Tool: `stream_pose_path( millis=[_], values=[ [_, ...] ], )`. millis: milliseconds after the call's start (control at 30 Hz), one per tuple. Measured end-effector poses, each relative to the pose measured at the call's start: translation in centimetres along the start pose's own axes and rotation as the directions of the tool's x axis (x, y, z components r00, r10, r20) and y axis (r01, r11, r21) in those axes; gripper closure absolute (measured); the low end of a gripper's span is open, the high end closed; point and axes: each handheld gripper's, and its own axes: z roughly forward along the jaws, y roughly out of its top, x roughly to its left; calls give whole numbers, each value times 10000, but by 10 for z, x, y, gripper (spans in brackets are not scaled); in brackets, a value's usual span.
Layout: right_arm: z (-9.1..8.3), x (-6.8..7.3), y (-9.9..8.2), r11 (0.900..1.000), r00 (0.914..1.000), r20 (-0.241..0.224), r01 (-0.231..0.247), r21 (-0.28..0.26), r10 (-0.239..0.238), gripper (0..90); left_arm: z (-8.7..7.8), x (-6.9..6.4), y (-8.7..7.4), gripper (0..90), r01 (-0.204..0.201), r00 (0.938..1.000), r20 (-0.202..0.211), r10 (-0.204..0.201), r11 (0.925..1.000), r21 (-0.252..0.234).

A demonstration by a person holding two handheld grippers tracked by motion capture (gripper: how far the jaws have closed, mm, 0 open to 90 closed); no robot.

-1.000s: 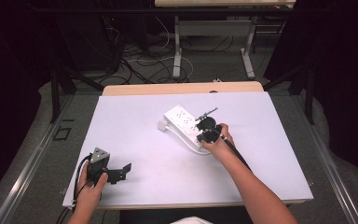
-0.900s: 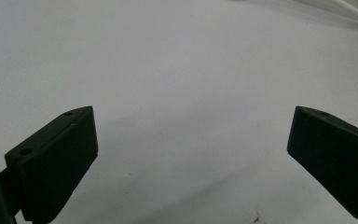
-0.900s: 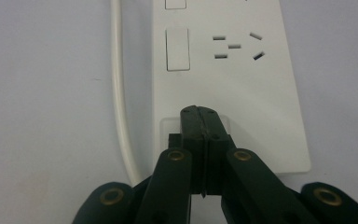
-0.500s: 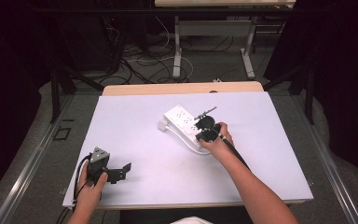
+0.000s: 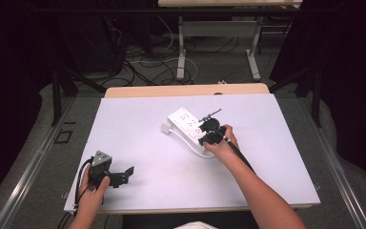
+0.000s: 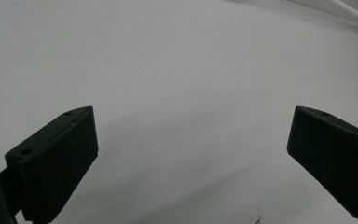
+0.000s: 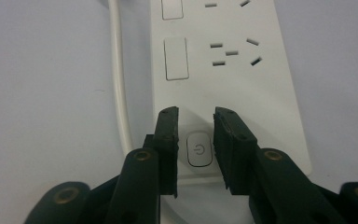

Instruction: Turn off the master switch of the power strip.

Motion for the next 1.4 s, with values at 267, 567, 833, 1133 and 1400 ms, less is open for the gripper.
stream_pose_path(
  millis=[267,567,833,1133,1400],
  values=[
    [-5,0,3,9996,10000,-84,-31,293,34,647,0,0,1,20,-4,10000,10,4,10000,32],
    [-7,-1,4,9998,9997,-248,-46,170,50,522,3,2,2,21,102,9999,34,-102,9999,45],
    [-11,2,3,9995,9996,-69,289,-135,-290,470,2,1,1,22,76,9999,83,-76,10000,62],
    [-20,7,4,9978,9985,-143,531,-389,-537,401,-1,1,1,22,158,9999,46,-159,9999,35],
    [-27,7,3,9980,9993,-79,350,-536,-355,266,1,1,1,22,169,9998,50,-169,9999,-26]
  ],
)
